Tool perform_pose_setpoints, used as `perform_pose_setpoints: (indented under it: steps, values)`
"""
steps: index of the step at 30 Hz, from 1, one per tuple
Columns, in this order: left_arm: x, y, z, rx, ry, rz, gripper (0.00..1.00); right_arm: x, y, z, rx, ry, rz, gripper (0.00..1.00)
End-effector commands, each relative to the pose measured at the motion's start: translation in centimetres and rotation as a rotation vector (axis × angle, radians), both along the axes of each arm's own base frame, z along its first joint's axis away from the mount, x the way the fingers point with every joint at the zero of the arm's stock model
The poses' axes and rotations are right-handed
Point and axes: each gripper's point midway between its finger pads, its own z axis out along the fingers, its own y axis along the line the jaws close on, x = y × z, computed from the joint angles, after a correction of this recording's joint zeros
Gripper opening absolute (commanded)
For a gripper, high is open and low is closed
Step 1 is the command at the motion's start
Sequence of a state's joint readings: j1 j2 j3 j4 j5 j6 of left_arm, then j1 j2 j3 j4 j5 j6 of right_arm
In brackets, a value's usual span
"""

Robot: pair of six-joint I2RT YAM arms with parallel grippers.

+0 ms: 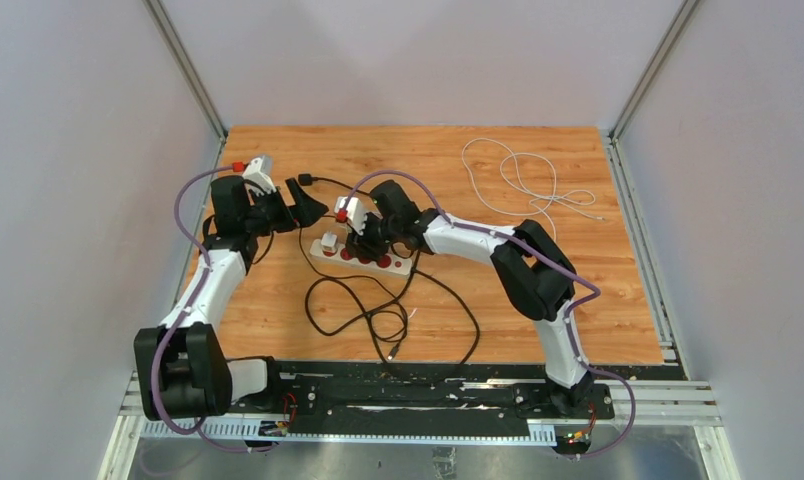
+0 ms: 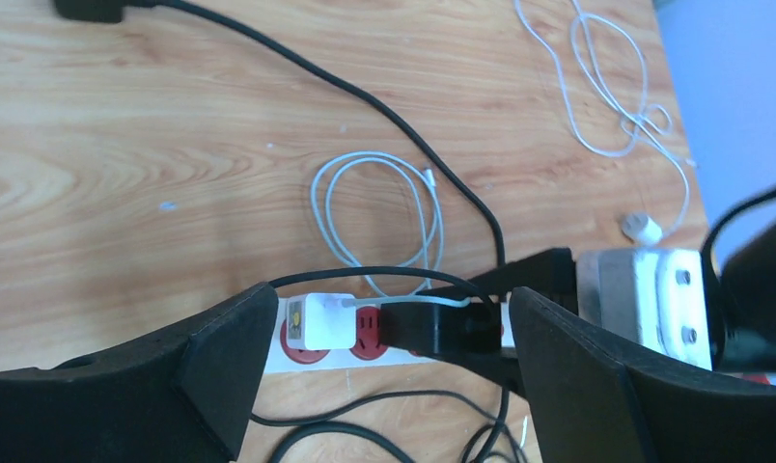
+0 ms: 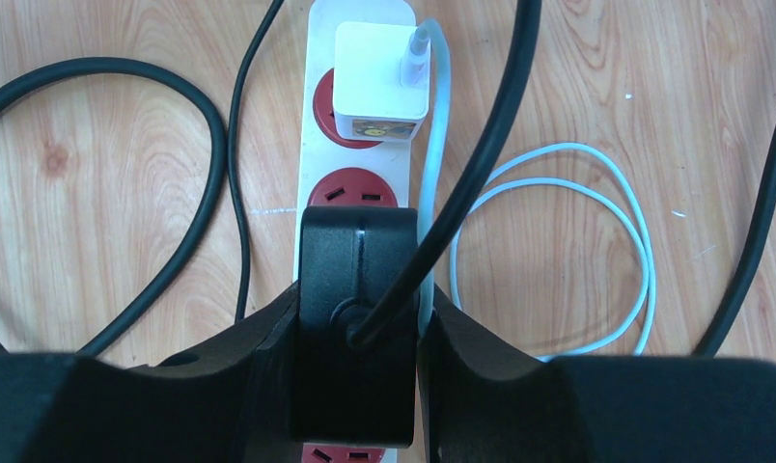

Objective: Pull the plug off the socket

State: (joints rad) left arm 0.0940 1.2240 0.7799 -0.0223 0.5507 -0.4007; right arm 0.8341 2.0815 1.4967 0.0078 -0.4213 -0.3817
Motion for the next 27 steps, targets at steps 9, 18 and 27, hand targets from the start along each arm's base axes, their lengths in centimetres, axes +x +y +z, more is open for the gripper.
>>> perform_pose_setpoints:
  steps: [9,18,27]
  values:
    - [-2.8,-2.7,-3.5,0.250,0.130,-0.027,0.74,-0.2,-3.6,-1.2,-0.098,0.029,0.018,0.00]
    - [-2.9,-1.7,-6.0,0.364,0.179,0.049,0.65,-0.3,-3.6,-1.0,-0.090,0.038,0.009,0.00]
    - [-1.0,-2.4,-8.1,0.373,0.196,0.013,0.62,-0.4,-3.4,-1.1,-0.080,0.048,0.010,0.00]
